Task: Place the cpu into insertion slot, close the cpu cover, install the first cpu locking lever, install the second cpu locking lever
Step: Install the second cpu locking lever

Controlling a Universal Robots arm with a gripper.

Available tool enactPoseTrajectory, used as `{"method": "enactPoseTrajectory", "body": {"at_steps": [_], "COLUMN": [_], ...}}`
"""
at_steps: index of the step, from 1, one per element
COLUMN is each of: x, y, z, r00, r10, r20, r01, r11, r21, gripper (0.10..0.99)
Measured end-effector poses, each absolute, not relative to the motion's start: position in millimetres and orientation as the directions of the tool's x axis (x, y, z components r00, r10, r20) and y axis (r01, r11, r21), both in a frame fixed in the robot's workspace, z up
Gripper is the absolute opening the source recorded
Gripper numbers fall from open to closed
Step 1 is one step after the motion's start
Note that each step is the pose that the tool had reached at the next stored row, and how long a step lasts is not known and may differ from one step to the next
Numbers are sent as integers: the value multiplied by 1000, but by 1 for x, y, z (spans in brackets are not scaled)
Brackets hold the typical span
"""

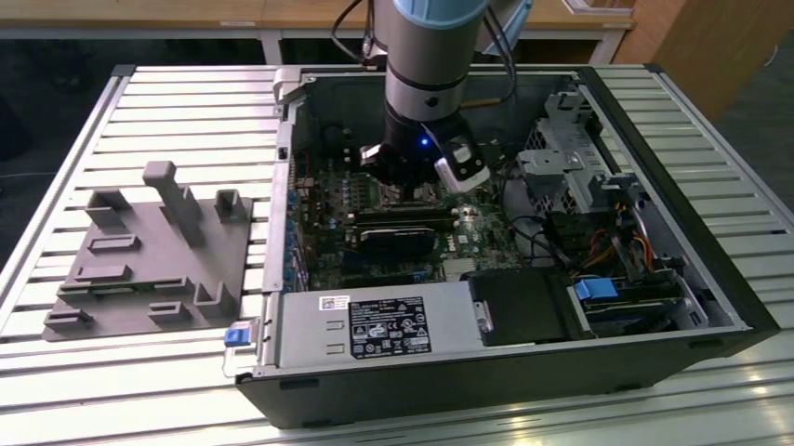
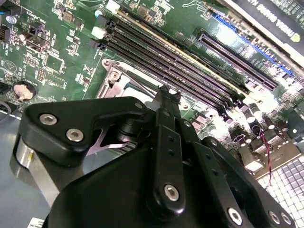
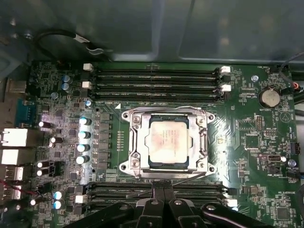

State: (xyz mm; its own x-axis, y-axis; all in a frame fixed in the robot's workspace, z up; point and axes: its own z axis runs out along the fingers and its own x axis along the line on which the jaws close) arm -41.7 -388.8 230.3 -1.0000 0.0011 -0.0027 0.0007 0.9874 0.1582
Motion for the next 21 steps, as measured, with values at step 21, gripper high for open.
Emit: {"method": "enactPoseTrajectory", "body": {"at_steps": [21], "x": [-53], "y": [-393], "z": [220], "r00": [-1000], "r10": [24], "r20": [-2], "r01": [23], "r11": [978], "r21": [209], "gripper": [106]}}
